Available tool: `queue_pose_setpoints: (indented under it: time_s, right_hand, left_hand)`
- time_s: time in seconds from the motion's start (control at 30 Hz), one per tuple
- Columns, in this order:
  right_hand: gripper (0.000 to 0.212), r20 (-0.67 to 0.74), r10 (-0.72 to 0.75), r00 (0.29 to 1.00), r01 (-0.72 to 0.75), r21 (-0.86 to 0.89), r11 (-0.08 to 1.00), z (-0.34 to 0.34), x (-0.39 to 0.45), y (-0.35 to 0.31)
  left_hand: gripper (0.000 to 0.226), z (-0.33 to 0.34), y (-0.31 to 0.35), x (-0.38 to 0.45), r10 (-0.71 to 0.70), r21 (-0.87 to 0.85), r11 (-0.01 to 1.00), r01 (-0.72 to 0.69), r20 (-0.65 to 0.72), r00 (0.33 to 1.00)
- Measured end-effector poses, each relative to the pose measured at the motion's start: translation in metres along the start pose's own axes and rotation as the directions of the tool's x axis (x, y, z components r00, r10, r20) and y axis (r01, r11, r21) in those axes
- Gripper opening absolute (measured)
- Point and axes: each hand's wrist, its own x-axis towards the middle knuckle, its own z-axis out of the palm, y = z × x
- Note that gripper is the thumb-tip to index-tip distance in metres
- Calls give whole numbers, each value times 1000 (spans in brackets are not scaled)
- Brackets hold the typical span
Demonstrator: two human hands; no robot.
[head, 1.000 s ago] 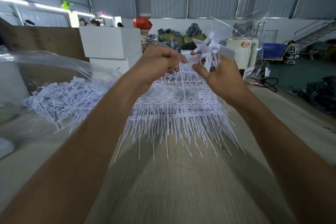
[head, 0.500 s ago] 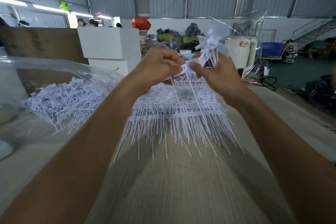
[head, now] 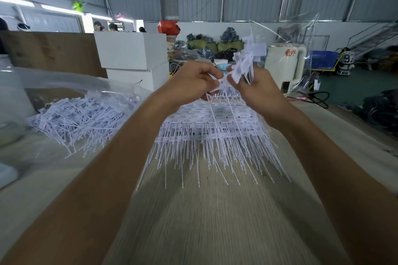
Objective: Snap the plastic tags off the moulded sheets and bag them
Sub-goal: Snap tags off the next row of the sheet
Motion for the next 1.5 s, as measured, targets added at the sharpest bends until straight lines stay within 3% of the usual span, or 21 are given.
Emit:
queue_pose_setpoints:
  time_s: [0.13, 0.27, 0.33, 0.4, 0.53, 0.67, 0.8, 0.97, 1.07, 1.13, 1.23, 1.37, 1.5]
  right_hand:
    - [22, 33, 4, 999, -1, -89, 996, -2, 1, -2]
    - [20, -102, -93, 990, 62, -273, 960, -3, -1, -6]
    - [9, -175, -102, 979, 74, -159, 984, -3, -2, -11]
    - [14, -212, -59, 976, 53, -36, 998, -3, -2, -15]
    - [49, -117, -14, 993, 12, -18, 1000, -1, -5, -15]
    - [55, 3, 12, 1000, -12, -31, 999, 0, -6, -13]
    - [29, 53, -72, 996, 70, 36, 997, -3, -10, -19]
    - [23, 37, -98, 995, 98, -23, 995, 0, -11, -20]
    - [8, -20, -46, 999, 48, 109, 993, -2, -8, -17]
    - [15, -82, 41, 996, -22, 217, 976, -4, -1, -15]
    - [32, -66, 101, 993, -79, 277, 958, -7, 3, -13]
    - [8, 118, -48, 992, 22, 213, 977, -10, -6, -14]
    - [10, 60, -118, 991, 120, -40, 992, -7, -7, -14]
  left_hand:
    - [23, -3, -1, 0, 28, 16, 1000, -27, -25, 999]
    - [13, -3, -3, 1, 42, -21, 999, -43, -76, 996]
    - [7, -3, -3, 1, 61, -62, 996, -68, -110, 992]
    - [9, -4, -1, 1, 88, -121, 987, -101, -112, 990]
    - [8, -1, 2, 0, 147, -167, 973, -160, -88, 985]
    - [4, 1, 1, -2, 171, -131, 976, -175, -41, 984]
    - [8, 0, 2, 0, 179, -132, 973, -191, -95, 979]
    - [9, 2, 0, 1, 132, -130, 981, -144, -95, 987]
    - [11, 1, 0, 0, 145, -165, 972, -166, -132, 981]
    - [13, 0, 2, -2, 160, -186, 965, -186, -147, 976]
    - [13, 0, 7, -2, 172, -186, 960, -210, -200, 965]
    - [14, -1, 11, -1, 141, -252, 945, -207, -257, 956]
    - [29, -1, 9, 3, 40, -298, 947, -115, -246, 968]
